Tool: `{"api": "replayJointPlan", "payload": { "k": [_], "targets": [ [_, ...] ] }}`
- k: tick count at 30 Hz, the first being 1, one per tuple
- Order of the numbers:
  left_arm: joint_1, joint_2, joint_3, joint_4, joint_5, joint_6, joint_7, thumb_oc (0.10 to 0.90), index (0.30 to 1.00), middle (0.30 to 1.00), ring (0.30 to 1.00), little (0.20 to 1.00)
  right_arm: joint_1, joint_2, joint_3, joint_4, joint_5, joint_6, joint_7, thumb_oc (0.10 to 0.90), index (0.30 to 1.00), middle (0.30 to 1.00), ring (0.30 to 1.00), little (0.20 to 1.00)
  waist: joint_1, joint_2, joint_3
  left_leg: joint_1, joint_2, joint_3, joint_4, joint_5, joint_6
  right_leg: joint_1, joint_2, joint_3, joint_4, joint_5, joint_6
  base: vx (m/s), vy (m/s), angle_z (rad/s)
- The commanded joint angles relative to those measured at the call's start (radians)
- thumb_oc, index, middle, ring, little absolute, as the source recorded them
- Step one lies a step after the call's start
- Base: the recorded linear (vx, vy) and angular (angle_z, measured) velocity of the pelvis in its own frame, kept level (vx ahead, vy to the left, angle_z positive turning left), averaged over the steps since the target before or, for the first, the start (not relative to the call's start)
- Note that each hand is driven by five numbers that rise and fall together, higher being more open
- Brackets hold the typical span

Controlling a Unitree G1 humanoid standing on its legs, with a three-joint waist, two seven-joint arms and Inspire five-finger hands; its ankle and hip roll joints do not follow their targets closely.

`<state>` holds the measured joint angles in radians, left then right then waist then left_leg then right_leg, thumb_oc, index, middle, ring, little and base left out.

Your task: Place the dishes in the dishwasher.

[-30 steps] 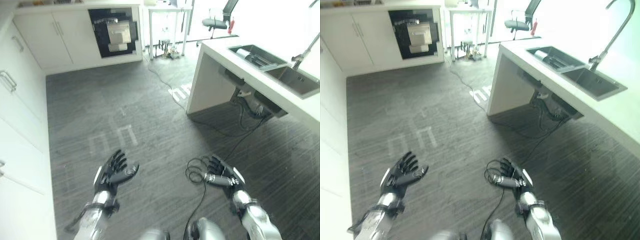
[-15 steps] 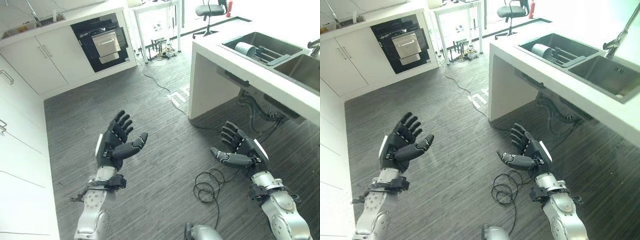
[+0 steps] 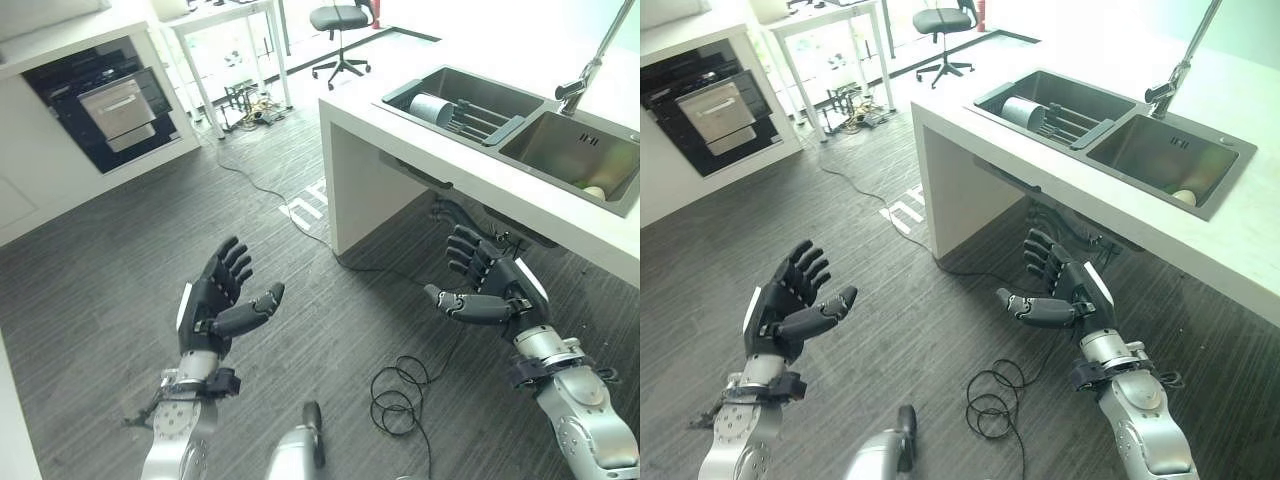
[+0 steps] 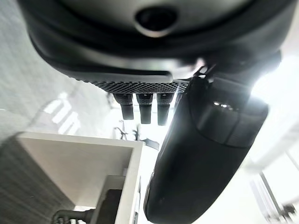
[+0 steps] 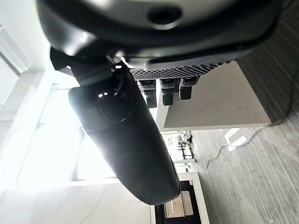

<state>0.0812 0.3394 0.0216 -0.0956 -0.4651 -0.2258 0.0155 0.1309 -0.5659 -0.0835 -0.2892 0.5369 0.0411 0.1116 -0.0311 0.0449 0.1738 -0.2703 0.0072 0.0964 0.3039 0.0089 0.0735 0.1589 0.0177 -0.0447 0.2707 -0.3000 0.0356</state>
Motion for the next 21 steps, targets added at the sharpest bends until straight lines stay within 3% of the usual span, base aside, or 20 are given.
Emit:
{"api": "replayJointPlan", "payload": {
  "k": [1,3,5,6,7,9,10,11,13,15,18,21],
  "targets": [
    [-0.050,0.090,0.055,-0.110,-0.007,-0.083,-0.022,0.800,0.900,0.900,0.900,0.900,-0.060,0.057,-0.041,-0.104,0.041,-0.124,-0.012,0.800,0.900,0.900,0.900,0.900,0.031,-0.064,-0.088,0.043,0.024,-0.072,-0.004,-0.148,-0.110,-0.126,-0.130,-0.049,0.029,0.108,0.081,0.26,0.256,0.38],
    [-0.053,0.093,0.053,-0.116,0.007,-0.078,-0.027,0.800,0.900,0.900,0.900,0.900,-0.053,0.082,-0.036,-0.114,0.027,-0.131,-0.026,0.800,0.900,0.900,0.900,0.900,0.029,-0.072,-0.090,0.055,-0.005,-0.084,-0.004,-0.156,-0.086,-0.104,-0.140,-0.062,0.029,0.187,0.097,0.23,0.217,0.46],
    [-0.047,0.092,0.053,-0.130,0.021,-0.081,-0.030,0.800,0.900,0.900,0.900,0.900,-0.045,0.110,-0.027,-0.121,0.015,-0.147,-0.025,0.800,0.900,0.900,0.900,0.900,0.025,-0.062,-0.087,0.077,-0.024,-0.106,-0.004,-0.167,-0.065,-0.080,-0.130,-0.091,0.029,0.305,0.106,0.23,0.228,0.31],
    [-0.039,0.091,0.055,-0.150,0.049,-0.096,-0.018,0.800,0.900,0.900,0.900,0.900,-0.047,0.122,-0.019,-0.130,0.009,-0.152,-0.015,0.800,0.900,0.900,0.900,0.900,0.019,-0.048,-0.072,0.104,-0.024,-0.113,-0.004,-0.175,-0.058,-0.133,-0.122,-0.120,0.122,0.352,0.105,0.21,0.193,0.18],
    [-0.031,0.102,0.068,-0.176,0.076,-0.113,0.015,0.800,0.900,0.900,0.900,0.900,-0.052,0.121,-0.009,-0.133,0.016,-0.160,0.001,0.800,0.900,0.900,0.900,0.900,0.020,-0.047,-0.056,0.128,-0.017,-0.094,-0.004,-0.188,-0.061,-0.206,-0.121,-0.179,0.111,0.330,0.092,0.21,0.116,-0.07],
    [-0.029,0.114,0.077,-0.188,0.076,-0.121,0.018,0.800,0.900,0.900,0.900,0.900,-0.053,0.113,-0.011,-0.136,0.026,-0.161,-0.001,0.800,0.900,0.900,0.900,0.900,0.021,-0.055,-0.051,0.136,-0.015,-0.082,-0.004,-0.194,-0.067,-0.206,-0.102,-0.206,0.029,0.315,0.090,0.16,-0.077,-0.88],
    [-0.033,0.127,0.089,-0.201,0.077,-0.130,0.024,0.800,0.900,0.900,0.900,0.900,-0.049,0.099,-0.020,-0.142,0.049,-0.163,-0.002,0.800,0.900,0.900,0.900,0.900,0.020,-0.080,-0.036,0.160,-0.025,-0.054,-0.004,-0.215,-0.074,-0.272,-0.131,-0.228,0.029,0.258,0.092,0.17,-0.166,-0.89],
    [-0.031,0.130,0.096,-0.209,0.088,-0.134,0.024,0.800,0.900,0.900,0.900,0.900,-0.048,0.094,-0.022,-0.143,0.054,-0.165,-0.001,0.800,0.900,0.900,0.900,0.900,0.019,-0.093,-0.031,0.178,-0.025,-0.032,-0.004,-0.232,-0.078,-0.321,-0.163,-0.252,0.029,0.245,0.097,0.21,-0.201,-0.48],
    [-0.019,0.132,0.101,-0.232,0.117,-0.134,0.027,0.800,0.900,0.900,0.900,0.900,-0.055,0.092,-0.014,-0.142,0.052,-0.166,-0.011,0.800,0.900,0.900,0.900,0.900,0.021,-0.104,-0.033,0.206,-0.021,0.003,-0.004,-0.262,-0.083,-0.388,-0.210,-0.272,0.029,0.263,0.113,0.22,-0.190,-0.83],
    [-0.019,0.134,0.086,-0.240,0.147,-0.130,0.047,0.800,0.900,0.900,0.900,0.900,-0.067,0.092,0.003,-0.139,0.047,-0.175,-0.025,0.800,0.900,0.900,0.900,0.900,0.008,-0.105,-0.039,0.235,-0.028,0.009,-0.004,-0.287,-0.078,-0.446,-0.215,-0.245,0.029,0.286,0.120,0.27,-0.258,-0.70],
    [-0.034,0.142,0.070,-0.225,0.159,-0.133,0.066,0.800,0.900,0.900,0.900,0.900,-0.082,0.078,0.019,-0.131,0.025,-0.195,-0.047,0.800,0.900,0.900,0.900,0.900,0.007,-0.105,-0.058,0.246,-0.038,0.013,-0.004,-0.311,-0.070,-0.443,-0.212,-0.240,0.029,0.275,0.122,0.22,-0.249,-0.04],
    [-0.051,0.148,0.063,-0.212,0.151,-0.132,0.103,0.800,0.900,0.900,0.900,0.900,-0.135,0.061,0.043,-0.120,0.013,-0.188,-0.087,0.800,0.900,0.900,0.900,0.900,0.013,-0.086,-0.087,0.291,-0.023,0.024,-0.004,-0.339,-0.078,-0.411,-0.194,-0.256,0.029,0.253,0.110,0.26,-0.267,0.01]
  ]
}}
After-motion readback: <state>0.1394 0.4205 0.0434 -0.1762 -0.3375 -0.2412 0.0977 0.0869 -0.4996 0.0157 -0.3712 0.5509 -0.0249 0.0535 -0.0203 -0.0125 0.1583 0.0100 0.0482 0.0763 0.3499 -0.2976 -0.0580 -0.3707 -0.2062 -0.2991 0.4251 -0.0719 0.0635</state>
